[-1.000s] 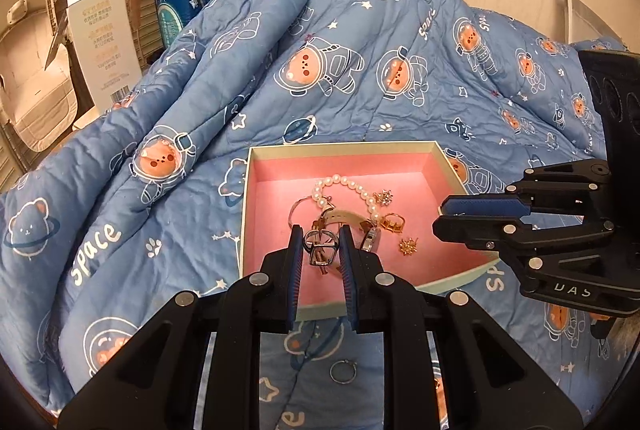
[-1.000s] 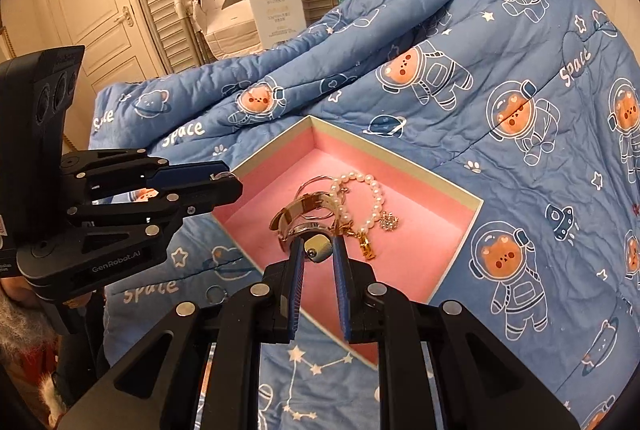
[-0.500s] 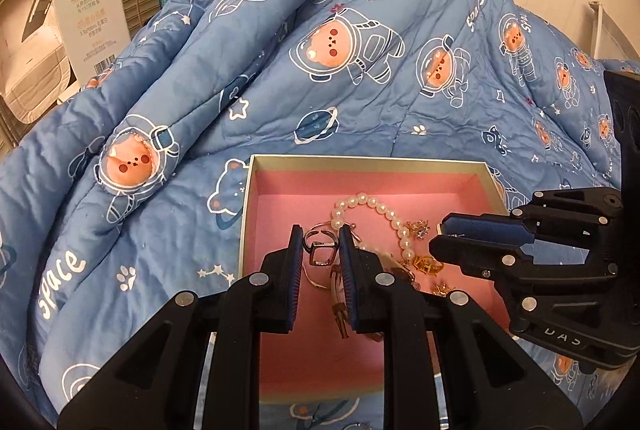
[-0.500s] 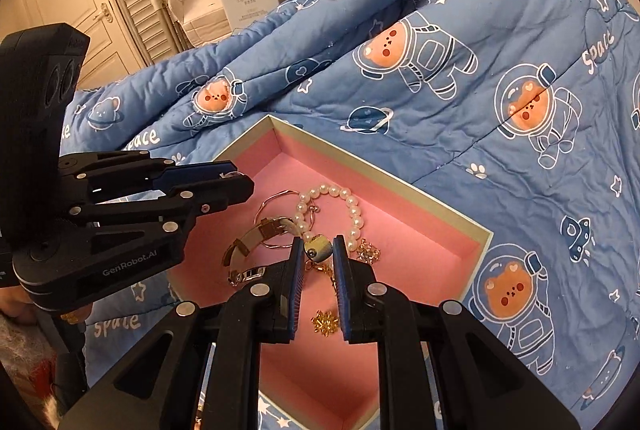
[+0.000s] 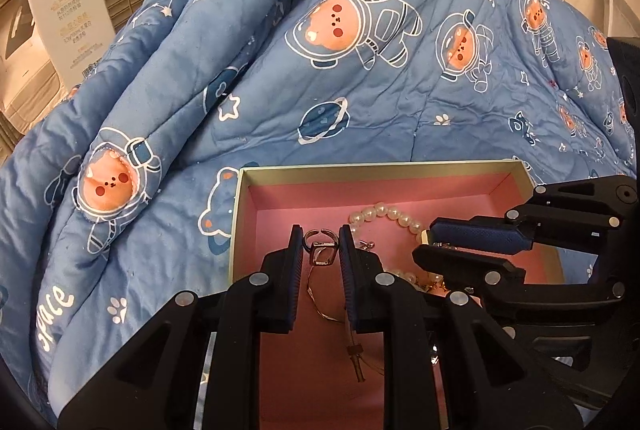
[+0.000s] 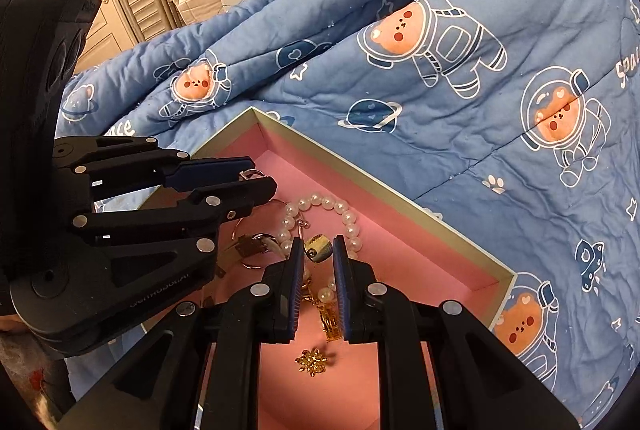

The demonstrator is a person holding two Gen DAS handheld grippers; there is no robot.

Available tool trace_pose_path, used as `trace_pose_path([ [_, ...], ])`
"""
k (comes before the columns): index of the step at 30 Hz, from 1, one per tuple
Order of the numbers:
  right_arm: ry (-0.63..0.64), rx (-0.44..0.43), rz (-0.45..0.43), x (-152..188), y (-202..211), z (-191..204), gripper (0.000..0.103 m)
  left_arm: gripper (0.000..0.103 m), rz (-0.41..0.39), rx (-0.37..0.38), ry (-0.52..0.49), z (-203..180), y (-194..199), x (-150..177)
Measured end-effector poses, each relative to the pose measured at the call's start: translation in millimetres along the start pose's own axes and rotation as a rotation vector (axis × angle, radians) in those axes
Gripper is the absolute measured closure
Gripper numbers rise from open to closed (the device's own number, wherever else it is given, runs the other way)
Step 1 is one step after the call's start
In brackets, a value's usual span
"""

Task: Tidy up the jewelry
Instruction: 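Carry the keyring charm and gold charm into the pink-lined box with both tools, then open both tools to release the charms into the box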

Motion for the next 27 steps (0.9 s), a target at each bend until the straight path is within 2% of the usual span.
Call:
trace_pose_path([
  [18,0.034,0.004,0.018,0.7,-13.1,-1.6,0.088,0.084,-0.001,0.001,0.005,-1.1,-5.1,0.5],
  [21,0.04,0.014,0.011,1.0,-11.2,-1.2,0.082,0.081,-0.007,-0.002,0.007,-0.7,-1.2,1.4],
  [22,0.043,0.017,0.008,1.6,-10.6,-1.0,0.08,0.074,-0.012,0.003,0.011,-0.2,1.1,1.3],
  [23,0.045,0.016,0.004,2.6,-8.7,-1.2,0.075,0.061,-0.021,0.004,0.016,0.3,4.2,1.2],
  [24,0.048,0.014,-0.002,3.7,-6.2,-1.5,0.071,0.057,-0.035,0.005,0.019,0.7,8.2,0.9],
  [27,0.052,0.012,-0.022,7.0,3.7,-1.4,0.067,0.049,-0.07,0.019,0.031,-0.1,21.9,-1.5],
])
Point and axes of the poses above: each gripper's, at about its wrist camera, not at the fingertips, and y roughly against the way its jaws point, z to its left, x to its underside, the point moved 3 cm from there along -y, roughly the way its jaws point, and after that the axes turned 6 degrees about y, right-handed, at the moved point
